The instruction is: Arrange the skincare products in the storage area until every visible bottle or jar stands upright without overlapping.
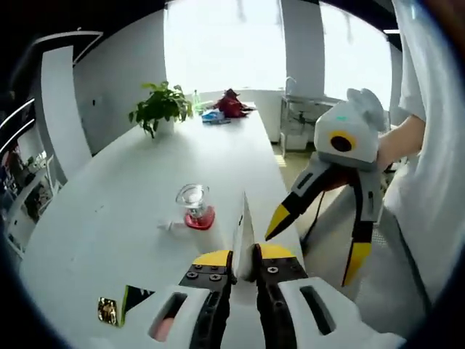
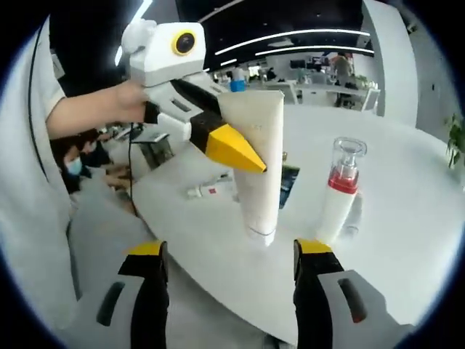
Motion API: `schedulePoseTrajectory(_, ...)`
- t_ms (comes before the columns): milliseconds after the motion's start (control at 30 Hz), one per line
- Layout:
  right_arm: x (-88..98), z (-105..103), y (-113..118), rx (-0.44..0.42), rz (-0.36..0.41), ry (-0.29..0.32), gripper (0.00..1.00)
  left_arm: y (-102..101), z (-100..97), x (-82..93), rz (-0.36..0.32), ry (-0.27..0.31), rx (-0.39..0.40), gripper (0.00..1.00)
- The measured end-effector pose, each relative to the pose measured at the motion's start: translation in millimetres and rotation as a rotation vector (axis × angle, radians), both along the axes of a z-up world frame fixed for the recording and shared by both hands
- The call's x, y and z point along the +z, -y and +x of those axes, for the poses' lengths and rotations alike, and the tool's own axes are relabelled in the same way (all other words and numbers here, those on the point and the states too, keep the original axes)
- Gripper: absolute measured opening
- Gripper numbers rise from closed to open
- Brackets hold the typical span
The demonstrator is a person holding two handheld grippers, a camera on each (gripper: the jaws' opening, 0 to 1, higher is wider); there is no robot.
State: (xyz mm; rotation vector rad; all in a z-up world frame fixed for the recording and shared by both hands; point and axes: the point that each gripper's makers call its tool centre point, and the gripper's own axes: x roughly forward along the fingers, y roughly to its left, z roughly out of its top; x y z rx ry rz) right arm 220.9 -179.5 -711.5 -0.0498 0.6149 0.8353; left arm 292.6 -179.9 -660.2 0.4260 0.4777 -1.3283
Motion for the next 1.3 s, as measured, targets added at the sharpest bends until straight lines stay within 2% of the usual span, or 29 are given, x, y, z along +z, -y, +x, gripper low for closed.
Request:
schedulePoseTrajectory(133, -8.9, 2.9, 8.0, -0.054, -0.019, -0.006, 0.78, 3.1, 12.7, -7.2, -0.015, -0.006, 0.022, 0.14)
schedulePoseTrajectory(333, -7.3, 6.7, 15.3, -0.095, -0.031, -0.001, 0.84, 5.2, 37.1, -22.0, -0.032, 0.001, 0.063, 0.14)
schedulePoseTrajectory(700, -13.2, 14.6, 42.2, -0.191, -0.029, -0.027, 0.92, 8.6, 57.9, -31.4, -0.072, 0.013, 0.083, 0.14)
schedulePoseTrajectory(1033, -16.7, 15.2, 42.2, -0.204, -0.039, -0.044, 0.99, 16.2, 66.0, -32.5, -0.112, 0.016, 0.084, 0.14)
schedulePoseTrajectory(1300, -20.6, 14.6, 44.9, -0.215, -0.042, -0.059, 0.99, 20.9, 67.0, -30.3, -0.152, 0.005, 0.082, 0.14)
